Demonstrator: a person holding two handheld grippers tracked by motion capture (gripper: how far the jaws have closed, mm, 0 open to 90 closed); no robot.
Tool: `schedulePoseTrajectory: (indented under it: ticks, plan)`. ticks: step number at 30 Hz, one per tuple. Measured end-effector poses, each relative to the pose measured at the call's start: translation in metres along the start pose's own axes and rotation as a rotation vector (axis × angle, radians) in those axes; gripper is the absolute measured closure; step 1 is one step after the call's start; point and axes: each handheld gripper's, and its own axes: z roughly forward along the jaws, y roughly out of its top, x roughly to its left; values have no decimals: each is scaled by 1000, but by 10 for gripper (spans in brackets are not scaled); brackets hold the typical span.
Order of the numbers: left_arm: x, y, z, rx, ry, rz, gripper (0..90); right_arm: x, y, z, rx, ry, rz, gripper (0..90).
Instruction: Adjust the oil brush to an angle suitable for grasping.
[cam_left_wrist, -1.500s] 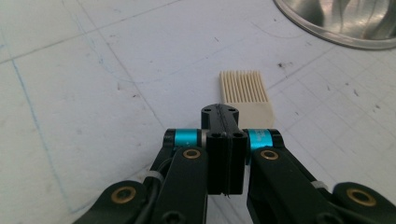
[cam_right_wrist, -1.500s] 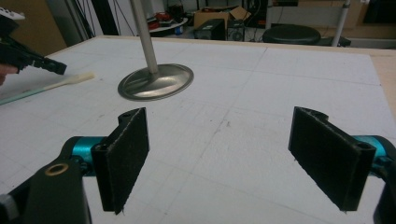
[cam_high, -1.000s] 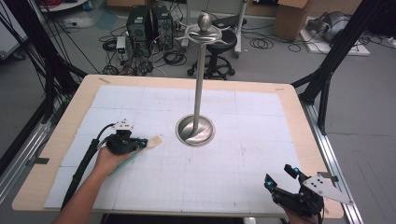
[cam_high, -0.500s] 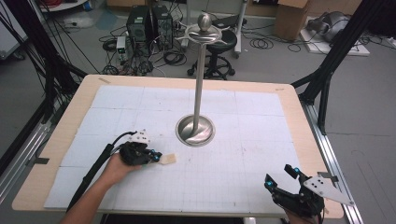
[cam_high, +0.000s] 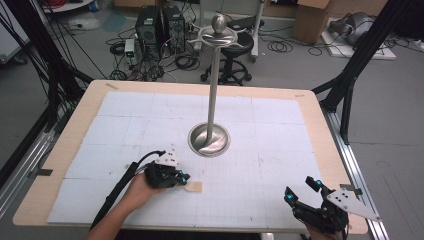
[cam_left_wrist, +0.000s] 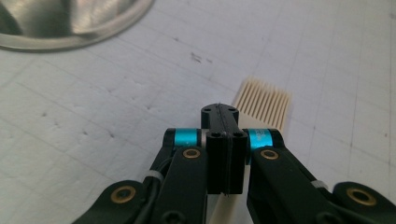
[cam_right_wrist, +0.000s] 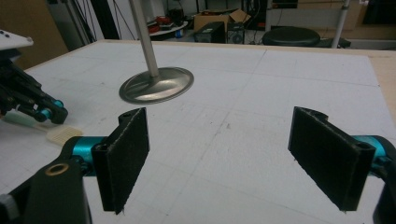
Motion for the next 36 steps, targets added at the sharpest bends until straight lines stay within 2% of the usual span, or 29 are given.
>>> schedulePoseTrajectory:
  ticks: [2,3,4,6,8,12,15,20,22,23,24,25,26,29,30,31,32,36]
  plan:
    - [0,1,-13,-48,44,-10,894,-1,0,-1,-3,-4,6,193]
    - [-1,-5,-33,-130,83,-38,894,-1,0,-1,-4,-3,7,193]
    - [-1,-5,-33,-130,83,-38,894,-1,0,-1,-4,-3,7,193]
    - [-1,-24,-58,-174,140,-69,894,-2,0,-2,-9,-6,8,193]
    - [-1,-38,-71,-165,169,-80,894,-2,0,-2,-9,-6,10,193]
    - [-6,-65,-94,-206,200,-124,894,1,0,-1,-4,-4,11,193]
    - [-9,-81,-102,-183,202,-144,894,1,0,0,-4,-5,5,193]
    - [-15,-96,-104,-124,202,-164,894,2,0,0,-2,-4,4,193]
    - [-15,-98,-103,-112,208,-169,894,2,0,0,-3,-3,9,193]
    - [-14,-99,-99,-84,216,-169,894,2,0,0,-5,-5,7,193]
    - [-14,-99,-99,-84,216,-169,894,2,0,0,-3,-4,10,193]
    - [-12,-97,-94,-67,239,-175,894,2,0,0,-2,-4,11,194]
    - [-12,-97,-94,-67,239,-175,894,2,0,0,-2,-3,10,193]
    - [-6,-91,-88,-55,295,-197,892,1,0,0,-4,-6,8,193]
    - [-6,-91,-88,-55,295,-197,893,1,0,0,-4,-6,8,193]
    - [-5,-87,-85,-48,333,-202,892,1,0,0,-4,-5,8,193]
    - [-4,-85,-83,-48,353,-206,892,1,0,0,-4,-5,8,193]
    - [1,-81,-78,-52,384,-218,890,1,0,0,-1,-4,10,193]
